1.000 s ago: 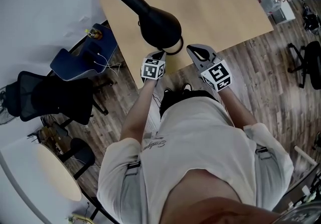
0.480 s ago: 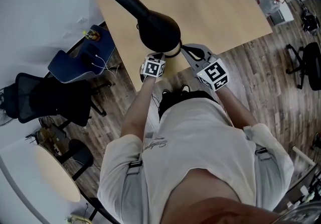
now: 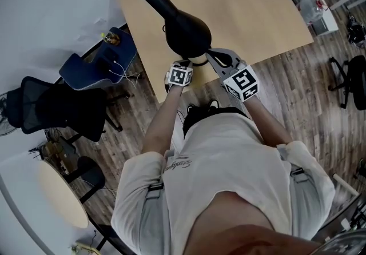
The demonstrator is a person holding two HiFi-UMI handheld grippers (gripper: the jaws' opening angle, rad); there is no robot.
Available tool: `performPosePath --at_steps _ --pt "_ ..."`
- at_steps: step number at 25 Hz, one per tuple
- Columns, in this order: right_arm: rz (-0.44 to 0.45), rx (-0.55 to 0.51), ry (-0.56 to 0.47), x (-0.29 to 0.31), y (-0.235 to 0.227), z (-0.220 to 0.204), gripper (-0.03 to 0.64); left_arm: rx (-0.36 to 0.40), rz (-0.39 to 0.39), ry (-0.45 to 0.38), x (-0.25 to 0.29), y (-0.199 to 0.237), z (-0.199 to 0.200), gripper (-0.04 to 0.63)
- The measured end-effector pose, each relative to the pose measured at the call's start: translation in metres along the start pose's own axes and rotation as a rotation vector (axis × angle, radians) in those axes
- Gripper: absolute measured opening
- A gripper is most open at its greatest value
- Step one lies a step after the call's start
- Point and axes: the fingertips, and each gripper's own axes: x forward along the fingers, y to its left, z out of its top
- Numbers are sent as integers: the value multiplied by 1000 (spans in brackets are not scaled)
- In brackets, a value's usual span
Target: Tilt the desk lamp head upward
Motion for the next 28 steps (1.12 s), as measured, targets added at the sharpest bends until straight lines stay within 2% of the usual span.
performPosePath --at_steps 5,11,15,18,23,28 --pt "4 -10 8 4 -1 -6 -5 -21 -19 1 2 0 -1 14" --pt "-14 74 -33 11 -12 -5 -5 -22 -49 23 5 0 -2 14" --pt "-28 18 -36 9 -12 -2 -6 -60 -59 8 4 1 -2 14" --pt "-22 -1 -53 5 -6 -1 -6 -55 -60 20 4 1 -4 14" --pt "-18 -5 -108 0 -3 4 -6 -77 -76 14 4 3 -3 14" --pt "21 -53 -183 -10 13 29 -6 -58 -64 24 4 4 -4 14"
